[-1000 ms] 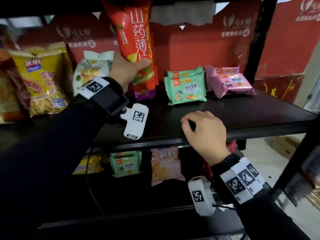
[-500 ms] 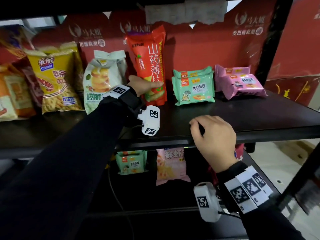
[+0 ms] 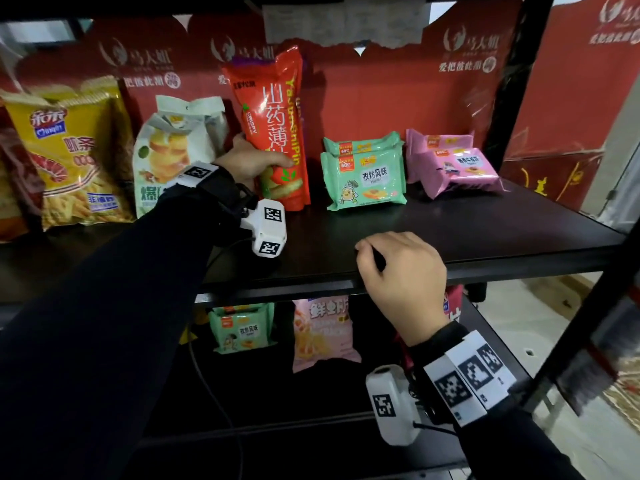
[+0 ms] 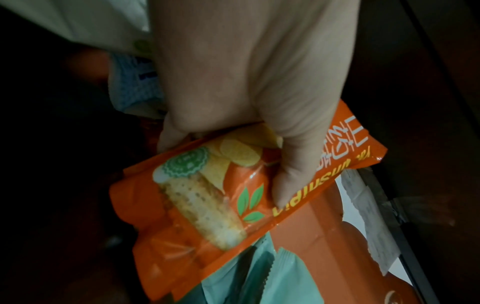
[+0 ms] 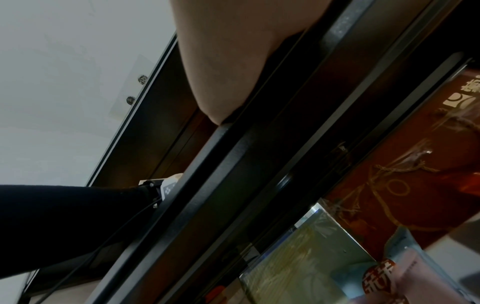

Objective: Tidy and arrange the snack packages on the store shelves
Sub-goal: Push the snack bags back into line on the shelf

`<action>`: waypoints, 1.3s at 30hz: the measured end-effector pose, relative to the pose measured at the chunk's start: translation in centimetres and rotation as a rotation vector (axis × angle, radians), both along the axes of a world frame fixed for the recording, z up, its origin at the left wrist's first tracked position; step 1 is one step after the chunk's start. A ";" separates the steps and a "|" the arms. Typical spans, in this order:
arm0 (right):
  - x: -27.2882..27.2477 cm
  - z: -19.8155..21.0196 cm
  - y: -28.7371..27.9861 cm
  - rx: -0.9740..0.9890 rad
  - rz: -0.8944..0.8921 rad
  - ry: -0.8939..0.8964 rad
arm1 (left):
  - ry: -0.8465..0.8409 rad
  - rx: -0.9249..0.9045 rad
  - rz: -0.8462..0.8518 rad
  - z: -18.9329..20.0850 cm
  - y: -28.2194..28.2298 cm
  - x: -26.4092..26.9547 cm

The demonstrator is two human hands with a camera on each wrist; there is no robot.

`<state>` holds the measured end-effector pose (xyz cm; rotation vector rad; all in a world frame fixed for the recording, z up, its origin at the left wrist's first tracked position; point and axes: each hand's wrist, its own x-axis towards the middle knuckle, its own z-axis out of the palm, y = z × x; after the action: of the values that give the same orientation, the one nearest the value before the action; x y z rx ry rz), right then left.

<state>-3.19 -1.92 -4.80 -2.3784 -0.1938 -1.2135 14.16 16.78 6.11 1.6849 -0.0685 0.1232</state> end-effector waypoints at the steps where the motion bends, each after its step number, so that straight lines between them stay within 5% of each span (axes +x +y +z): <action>1: 0.0 0.0 0.0 0.005 -0.004 0.000 | -0.004 0.012 0.007 0.1 0.1 0.1; 12: 0.0 -0.1 0.1 0.001 -0.029 0.003 | -0.107 0.157 0.017 -0.1 -0.4 0.3; 39: -0.2 -0.2 0.5 0.005 -0.077 -0.015 | -0.035 0.202 0.035 0.0 0.5 -2.4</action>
<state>-3.44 -1.38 -5.02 -2.3927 -0.1041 -1.2663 11.76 17.24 6.11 1.8865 -0.0798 0.1768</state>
